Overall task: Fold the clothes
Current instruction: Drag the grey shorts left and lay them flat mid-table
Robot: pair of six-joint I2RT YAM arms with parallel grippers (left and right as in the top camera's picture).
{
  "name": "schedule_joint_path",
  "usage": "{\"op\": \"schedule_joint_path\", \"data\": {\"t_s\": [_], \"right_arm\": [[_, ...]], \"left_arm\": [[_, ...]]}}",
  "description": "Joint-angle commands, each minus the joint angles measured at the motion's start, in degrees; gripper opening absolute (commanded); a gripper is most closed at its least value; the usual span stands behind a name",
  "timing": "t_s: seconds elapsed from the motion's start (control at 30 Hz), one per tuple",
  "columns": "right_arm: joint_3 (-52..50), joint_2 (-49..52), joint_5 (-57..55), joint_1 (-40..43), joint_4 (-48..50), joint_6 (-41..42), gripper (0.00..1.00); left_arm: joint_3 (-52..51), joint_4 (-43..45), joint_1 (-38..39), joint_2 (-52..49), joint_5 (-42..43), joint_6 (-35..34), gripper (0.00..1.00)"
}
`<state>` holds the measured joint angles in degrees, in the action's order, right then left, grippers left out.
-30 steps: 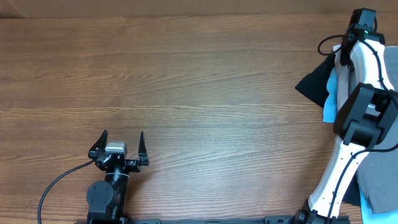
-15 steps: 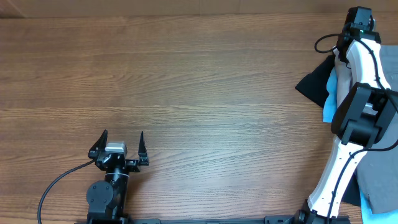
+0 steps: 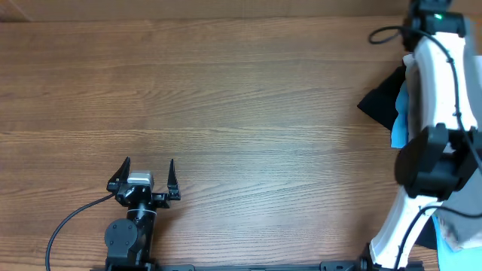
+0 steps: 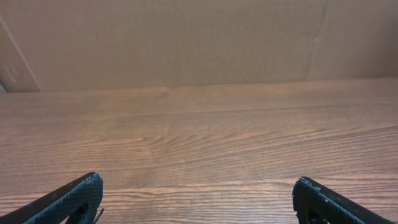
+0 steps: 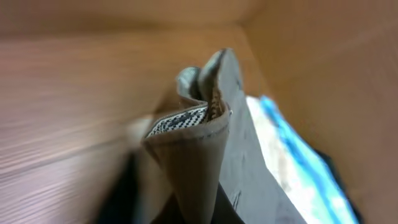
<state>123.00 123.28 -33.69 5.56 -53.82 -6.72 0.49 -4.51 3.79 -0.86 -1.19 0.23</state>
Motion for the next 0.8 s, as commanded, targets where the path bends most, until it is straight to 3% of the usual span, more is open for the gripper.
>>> {"op": "schedule_joint_path", "data": {"t_s": [0.0,0.23,0.43,0.77], "right_arm": [[0.83,-2.78,12.2,-6.47,-2.29,7.85,0.04],[0.7,-2.38,39.63,-20.57,-0.72,23.63,0.04],[0.7,-0.02,40.19,-33.44,4.92,30.84,0.04],[0.7,8.31,40.22,-47.3,17.2,30.77,0.04]], "left_arm": [[-0.22,0.24,0.37,0.55,-0.68,1.09,1.0],[-0.22,0.24,0.37,0.55,-0.68,1.07,1.0],[-0.22,0.24,0.37,0.55,-0.68,1.07,1.0],[-0.22,0.24,0.37,0.55,-0.68,1.07,1.0]]}}
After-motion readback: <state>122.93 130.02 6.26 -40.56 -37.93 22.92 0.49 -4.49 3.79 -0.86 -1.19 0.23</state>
